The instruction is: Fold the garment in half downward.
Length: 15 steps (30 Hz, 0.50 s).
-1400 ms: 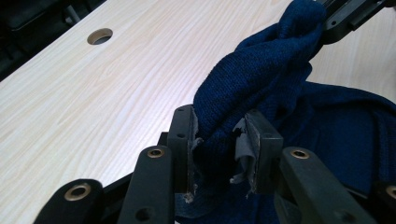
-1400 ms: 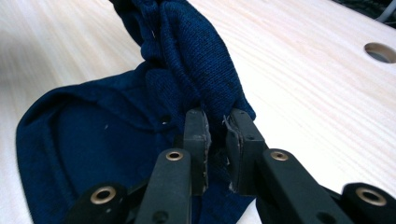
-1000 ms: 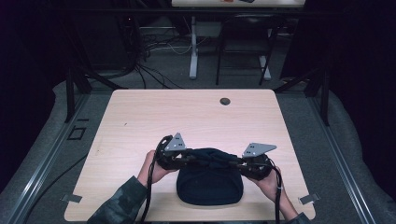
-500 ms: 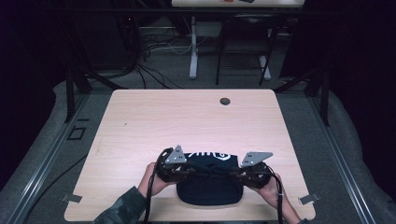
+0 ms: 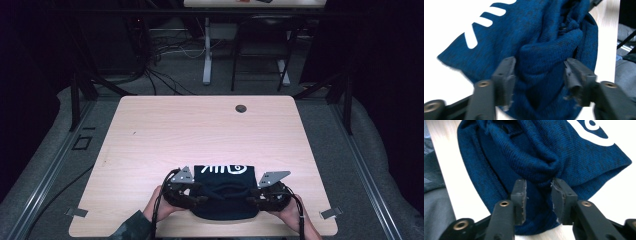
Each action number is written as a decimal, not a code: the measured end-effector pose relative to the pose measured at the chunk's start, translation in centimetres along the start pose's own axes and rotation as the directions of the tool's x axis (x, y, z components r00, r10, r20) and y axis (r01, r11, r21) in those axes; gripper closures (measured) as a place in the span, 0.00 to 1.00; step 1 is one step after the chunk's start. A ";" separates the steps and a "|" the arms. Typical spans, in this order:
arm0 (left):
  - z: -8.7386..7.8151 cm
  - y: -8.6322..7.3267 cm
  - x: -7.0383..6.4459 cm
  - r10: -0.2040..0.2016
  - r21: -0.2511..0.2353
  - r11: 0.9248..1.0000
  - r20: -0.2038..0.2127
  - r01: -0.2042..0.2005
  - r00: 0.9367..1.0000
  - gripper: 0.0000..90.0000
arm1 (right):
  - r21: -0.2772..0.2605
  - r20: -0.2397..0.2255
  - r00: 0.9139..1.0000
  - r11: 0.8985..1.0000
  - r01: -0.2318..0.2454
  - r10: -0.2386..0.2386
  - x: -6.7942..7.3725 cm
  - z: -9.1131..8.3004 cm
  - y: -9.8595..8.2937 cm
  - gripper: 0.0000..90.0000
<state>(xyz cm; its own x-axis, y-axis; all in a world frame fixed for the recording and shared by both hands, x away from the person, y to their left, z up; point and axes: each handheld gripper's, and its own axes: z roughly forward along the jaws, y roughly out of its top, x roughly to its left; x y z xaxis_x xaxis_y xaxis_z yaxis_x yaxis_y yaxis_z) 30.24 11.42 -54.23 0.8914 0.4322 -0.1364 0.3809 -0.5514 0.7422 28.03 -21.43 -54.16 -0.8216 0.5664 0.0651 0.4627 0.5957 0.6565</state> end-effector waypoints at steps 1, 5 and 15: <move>-0.5 0.0 0.0 0.004 -0.004 1.000 -0.019 -0.004 1.000 0.42 | -0.010 -0.004 1.000 1.000 -0.004 0.003 0.0 -0.3 0.0 0.67; -2.2 0.4 0.0 0.022 -0.029 0.999 -0.094 -0.025 0.995 0.40 | -0.069 0.003 0.999 0.997 -0.031 0.032 -0.1 -1.8 0.4 0.64; 0.8 3.2 0.5 0.063 0.001 0.998 -0.232 -0.064 0.971 0.39 | -0.092 0.063 0.998 0.996 -0.016 0.022 -1.2 -0.1 4.4 0.62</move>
<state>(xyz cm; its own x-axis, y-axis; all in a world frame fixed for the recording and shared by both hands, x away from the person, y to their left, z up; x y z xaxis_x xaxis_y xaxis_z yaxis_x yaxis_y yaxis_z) 32.11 9.32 -52.44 0.8323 0.5503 0.0661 0.3231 -0.5786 0.7489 31.01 -19.50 -51.23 -0.7888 0.6139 0.0319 0.4429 0.5315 0.7220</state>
